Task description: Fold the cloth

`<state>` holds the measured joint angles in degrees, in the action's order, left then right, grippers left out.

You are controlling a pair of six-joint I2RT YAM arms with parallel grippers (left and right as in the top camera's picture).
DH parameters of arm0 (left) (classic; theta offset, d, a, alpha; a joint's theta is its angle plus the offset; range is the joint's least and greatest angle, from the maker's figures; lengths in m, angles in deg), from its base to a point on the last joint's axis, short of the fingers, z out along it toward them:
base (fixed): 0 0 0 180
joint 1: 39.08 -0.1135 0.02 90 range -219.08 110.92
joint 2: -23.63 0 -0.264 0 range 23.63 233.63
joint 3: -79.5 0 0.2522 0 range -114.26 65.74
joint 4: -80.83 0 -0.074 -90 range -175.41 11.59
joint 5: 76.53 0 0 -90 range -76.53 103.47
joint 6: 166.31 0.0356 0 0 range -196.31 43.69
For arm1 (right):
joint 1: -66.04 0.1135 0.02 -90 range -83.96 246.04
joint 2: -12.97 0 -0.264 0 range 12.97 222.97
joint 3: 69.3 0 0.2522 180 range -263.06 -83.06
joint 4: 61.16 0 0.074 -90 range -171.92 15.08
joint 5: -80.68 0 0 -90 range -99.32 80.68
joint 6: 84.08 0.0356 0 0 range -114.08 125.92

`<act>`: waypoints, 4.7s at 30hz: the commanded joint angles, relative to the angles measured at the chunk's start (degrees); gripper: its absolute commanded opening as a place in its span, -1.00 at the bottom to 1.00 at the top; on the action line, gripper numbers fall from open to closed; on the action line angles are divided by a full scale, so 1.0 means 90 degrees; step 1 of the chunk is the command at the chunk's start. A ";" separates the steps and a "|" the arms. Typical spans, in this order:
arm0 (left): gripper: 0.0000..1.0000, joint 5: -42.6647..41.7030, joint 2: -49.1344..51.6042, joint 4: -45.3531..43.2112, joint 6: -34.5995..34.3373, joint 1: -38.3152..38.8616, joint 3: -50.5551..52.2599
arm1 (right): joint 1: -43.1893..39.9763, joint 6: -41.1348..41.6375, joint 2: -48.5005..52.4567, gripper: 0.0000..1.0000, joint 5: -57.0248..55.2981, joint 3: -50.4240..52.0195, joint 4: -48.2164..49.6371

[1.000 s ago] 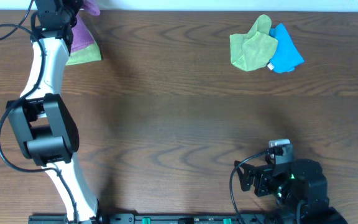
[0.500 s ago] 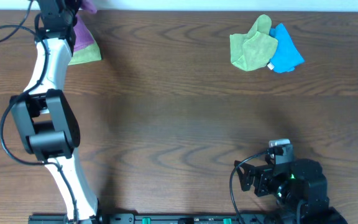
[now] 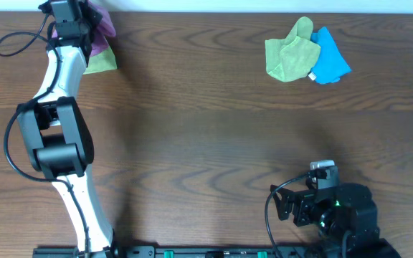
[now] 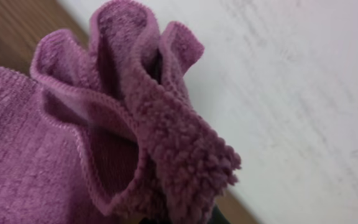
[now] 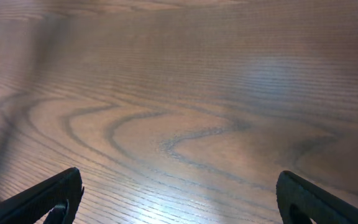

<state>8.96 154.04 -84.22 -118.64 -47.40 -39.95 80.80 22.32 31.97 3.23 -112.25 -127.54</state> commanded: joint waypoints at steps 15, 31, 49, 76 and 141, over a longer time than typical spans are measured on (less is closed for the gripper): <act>-0.88 0.0070 -0.0517 0.1613 0.0629 -0.0464 -0.0151 | -0.0066 0.0104 -0.0039 0.99 -0.0036 0.0010 0.0007; -0.60 0.0527 -0.0517 0.2640 0.0840 -0.0542 -0.0151 | -0.0066 0.0104 -0.0039 0.99 -0.0036 0.0010 0.0007; 0.91 0.0469 -0.0809 0.3186 0.0901 -0.1003 -0.0151 | -0.0066 0.0104 -0.0039 0.99 -0.0036 0.0010 0.0007; 0.91 -0.1489 -0.2871 0.5156 0.1394 0.0376 -0.0151 | -0.0066 0.0104 -0.0039 0.98 -0.0036 0.0010 0.0007; 0.91 0.1098 -1.4469 0.5042 0.5566 0.1202 1.0394 | -0.0066 0.0104 -0.0039 0.99 -0.0036 0.0010 0.0007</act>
<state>15.87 24.52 -40.13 -69.83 -36.32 53.05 80.80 22.48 31.97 3.23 -112.23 -127.54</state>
